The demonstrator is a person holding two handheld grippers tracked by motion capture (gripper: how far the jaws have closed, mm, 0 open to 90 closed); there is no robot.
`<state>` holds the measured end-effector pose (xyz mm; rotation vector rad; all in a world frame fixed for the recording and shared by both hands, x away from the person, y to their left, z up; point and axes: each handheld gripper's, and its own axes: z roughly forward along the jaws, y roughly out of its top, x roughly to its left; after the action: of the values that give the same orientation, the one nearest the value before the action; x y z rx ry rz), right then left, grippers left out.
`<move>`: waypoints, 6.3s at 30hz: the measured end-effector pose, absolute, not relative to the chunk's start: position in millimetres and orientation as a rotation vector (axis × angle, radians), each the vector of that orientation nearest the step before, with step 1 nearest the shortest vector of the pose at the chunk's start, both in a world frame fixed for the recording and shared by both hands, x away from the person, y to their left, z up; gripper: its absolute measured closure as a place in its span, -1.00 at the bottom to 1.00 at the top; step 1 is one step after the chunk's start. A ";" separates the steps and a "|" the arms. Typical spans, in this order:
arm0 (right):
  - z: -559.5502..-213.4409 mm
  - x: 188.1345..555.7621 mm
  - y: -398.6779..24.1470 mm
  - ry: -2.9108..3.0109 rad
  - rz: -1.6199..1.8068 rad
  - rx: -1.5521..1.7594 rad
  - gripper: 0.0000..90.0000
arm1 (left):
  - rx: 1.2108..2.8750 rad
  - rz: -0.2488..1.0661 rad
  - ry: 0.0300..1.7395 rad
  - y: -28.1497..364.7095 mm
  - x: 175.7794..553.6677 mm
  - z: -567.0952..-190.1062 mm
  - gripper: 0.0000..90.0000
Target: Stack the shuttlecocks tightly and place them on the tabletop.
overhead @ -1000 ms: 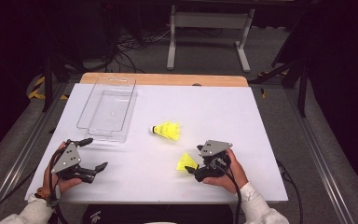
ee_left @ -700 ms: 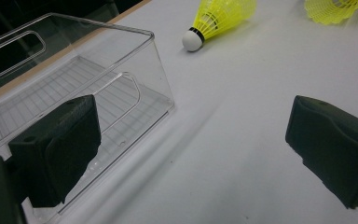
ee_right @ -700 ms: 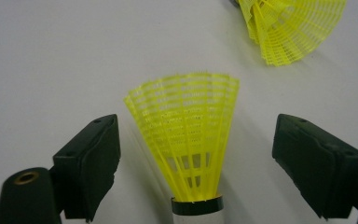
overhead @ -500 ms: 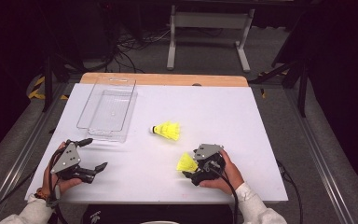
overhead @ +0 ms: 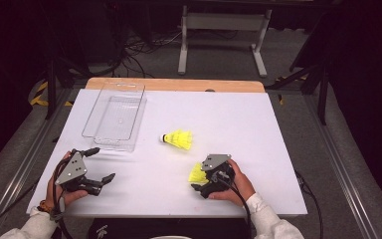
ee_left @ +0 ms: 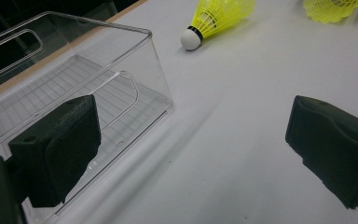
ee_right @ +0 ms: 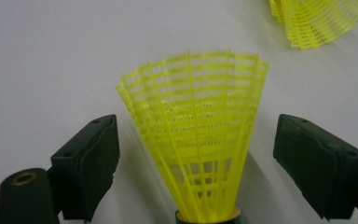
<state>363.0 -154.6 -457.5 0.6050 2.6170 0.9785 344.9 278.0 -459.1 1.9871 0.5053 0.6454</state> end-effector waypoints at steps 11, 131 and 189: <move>-458.6 367.9 -144.6 2.612 0.991 0.606 -0.32 | 1.988 0.645 0.506 278.4 344.5 -459.2 -0.91; -455.9 374.7 -222.9 2.346 0.966 0.853 -0.67 | 1.977 0.660 0.511 282.1 342.5 -458.0 -0.90; -458.3 350.6 -208.4 2.308 0.935 0.802 0.97 | 1.985 0.656 0.503 280.5 342.6 -458.2 -0.90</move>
<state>350.6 -208.4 -458.3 0.8019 2.3081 0.9353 342.6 280.5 -458.2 1.9850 0.5034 0.6564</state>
